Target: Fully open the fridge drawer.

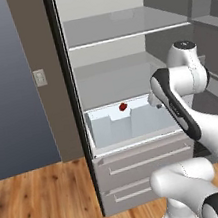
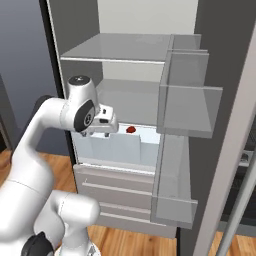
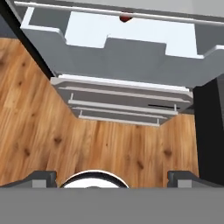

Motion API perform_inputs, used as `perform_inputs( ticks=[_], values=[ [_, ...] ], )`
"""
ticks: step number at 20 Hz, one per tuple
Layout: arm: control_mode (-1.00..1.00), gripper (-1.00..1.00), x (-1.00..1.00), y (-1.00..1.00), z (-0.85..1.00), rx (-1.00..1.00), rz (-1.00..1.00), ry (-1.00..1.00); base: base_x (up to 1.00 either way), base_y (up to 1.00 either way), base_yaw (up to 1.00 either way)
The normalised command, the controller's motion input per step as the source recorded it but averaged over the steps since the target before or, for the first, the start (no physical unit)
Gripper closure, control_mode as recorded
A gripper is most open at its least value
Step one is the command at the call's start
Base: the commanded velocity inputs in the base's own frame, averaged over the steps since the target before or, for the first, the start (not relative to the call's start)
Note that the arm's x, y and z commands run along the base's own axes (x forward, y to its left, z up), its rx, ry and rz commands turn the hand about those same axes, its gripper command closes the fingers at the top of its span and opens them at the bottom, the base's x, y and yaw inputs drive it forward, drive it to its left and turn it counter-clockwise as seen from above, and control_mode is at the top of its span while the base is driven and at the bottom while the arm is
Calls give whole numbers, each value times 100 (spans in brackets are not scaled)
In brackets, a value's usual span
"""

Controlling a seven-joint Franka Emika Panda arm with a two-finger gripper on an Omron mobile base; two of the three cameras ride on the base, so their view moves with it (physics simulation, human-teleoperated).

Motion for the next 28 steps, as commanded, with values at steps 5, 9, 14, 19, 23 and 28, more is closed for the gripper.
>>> perform_inputs(
  ticks=[5,9,14,19,23,28],
  values=[
    [-100,-100,97,0,-4,0,16,-5,0,0,0],
    [-100,-100,69,0,-19,-3,25,1,0,0,0],
    [-100,-100,18,4,-42,-15,18,12,0,0,0],
    [-100,-100,1,1,-61,-13,8,4,0,0,0],
    [-100,-100,0,0,-40,0,0,-2,0,0,0],
    [-100,-100,6,0,-12,3,-3,-8,0,0,0]
  ],
)
